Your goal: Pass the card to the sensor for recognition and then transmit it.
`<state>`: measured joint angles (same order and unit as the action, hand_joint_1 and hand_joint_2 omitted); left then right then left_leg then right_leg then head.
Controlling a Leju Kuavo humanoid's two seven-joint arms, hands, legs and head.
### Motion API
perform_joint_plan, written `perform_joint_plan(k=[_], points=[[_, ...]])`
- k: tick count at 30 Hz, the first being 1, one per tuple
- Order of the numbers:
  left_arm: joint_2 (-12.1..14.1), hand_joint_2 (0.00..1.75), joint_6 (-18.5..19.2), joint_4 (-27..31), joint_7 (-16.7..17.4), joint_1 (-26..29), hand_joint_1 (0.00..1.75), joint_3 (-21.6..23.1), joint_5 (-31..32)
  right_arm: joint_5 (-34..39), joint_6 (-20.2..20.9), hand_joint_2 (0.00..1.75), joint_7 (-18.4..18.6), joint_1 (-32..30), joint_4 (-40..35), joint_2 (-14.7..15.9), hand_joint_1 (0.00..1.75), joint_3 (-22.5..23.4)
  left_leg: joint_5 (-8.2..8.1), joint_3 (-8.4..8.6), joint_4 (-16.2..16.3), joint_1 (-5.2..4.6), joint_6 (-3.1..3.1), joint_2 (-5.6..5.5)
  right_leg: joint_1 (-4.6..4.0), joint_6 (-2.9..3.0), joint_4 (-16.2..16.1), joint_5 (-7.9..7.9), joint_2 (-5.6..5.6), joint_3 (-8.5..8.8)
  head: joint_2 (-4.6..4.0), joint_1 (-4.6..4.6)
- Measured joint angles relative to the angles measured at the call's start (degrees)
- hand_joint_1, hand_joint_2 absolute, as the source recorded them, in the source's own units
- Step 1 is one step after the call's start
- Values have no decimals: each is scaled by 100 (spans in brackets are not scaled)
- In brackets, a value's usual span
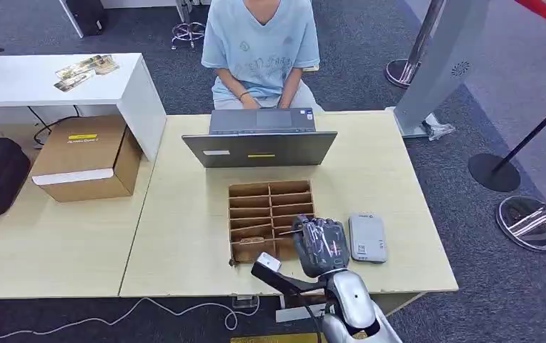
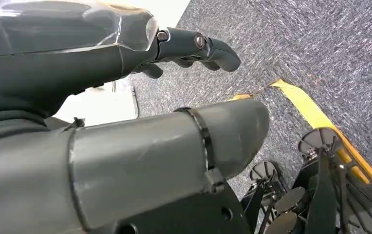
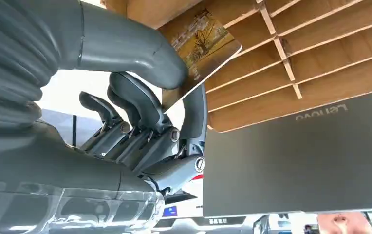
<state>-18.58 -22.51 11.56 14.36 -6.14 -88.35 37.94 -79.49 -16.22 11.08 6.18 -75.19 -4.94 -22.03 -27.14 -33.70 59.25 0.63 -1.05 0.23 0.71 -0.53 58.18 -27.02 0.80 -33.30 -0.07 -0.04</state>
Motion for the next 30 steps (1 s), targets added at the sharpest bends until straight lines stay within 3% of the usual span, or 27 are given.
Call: perform_joint_plan(k=[30], points=[[-28, 0, -68, 0, -46, -29, 0, 0, -249, 87, -308, 175, -186, -165, -809, 2, 175, 66, 0, 0, 0, 0, 0, 0, 0, 0, 0, 0, 0, 0, 0, 0]])
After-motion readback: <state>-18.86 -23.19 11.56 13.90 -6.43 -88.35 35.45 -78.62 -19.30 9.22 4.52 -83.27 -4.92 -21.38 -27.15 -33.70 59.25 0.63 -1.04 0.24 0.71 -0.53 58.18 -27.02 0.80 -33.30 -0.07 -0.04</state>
